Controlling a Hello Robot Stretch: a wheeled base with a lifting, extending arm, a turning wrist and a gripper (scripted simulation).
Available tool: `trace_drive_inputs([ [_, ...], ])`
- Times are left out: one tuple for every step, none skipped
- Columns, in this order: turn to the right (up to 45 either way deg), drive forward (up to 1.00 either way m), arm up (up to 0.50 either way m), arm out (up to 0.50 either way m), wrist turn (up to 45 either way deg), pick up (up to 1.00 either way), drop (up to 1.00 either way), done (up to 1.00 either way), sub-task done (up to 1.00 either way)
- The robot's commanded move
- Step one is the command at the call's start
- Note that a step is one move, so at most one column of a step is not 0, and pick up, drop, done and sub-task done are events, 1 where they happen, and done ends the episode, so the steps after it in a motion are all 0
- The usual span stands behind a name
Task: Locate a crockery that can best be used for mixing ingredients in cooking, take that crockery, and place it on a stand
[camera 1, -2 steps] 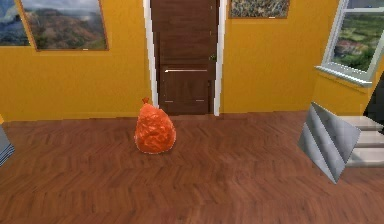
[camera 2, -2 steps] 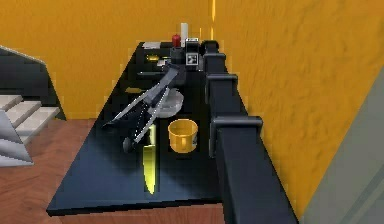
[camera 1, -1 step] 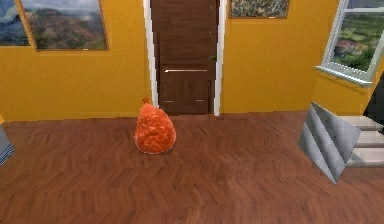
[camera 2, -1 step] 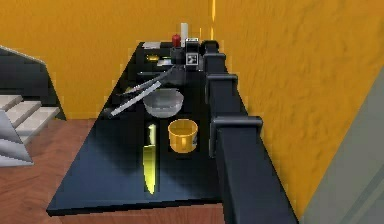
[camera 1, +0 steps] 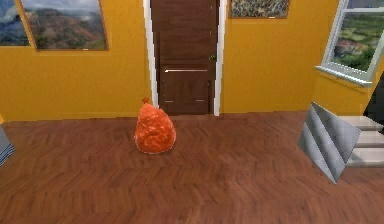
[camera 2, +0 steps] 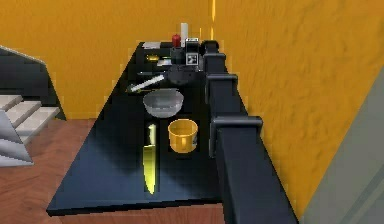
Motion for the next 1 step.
trace_drive_inputs([
  [0.0,0.0,0.0,0.0,18.0,0.0,0.0,0.0,0.0],
])
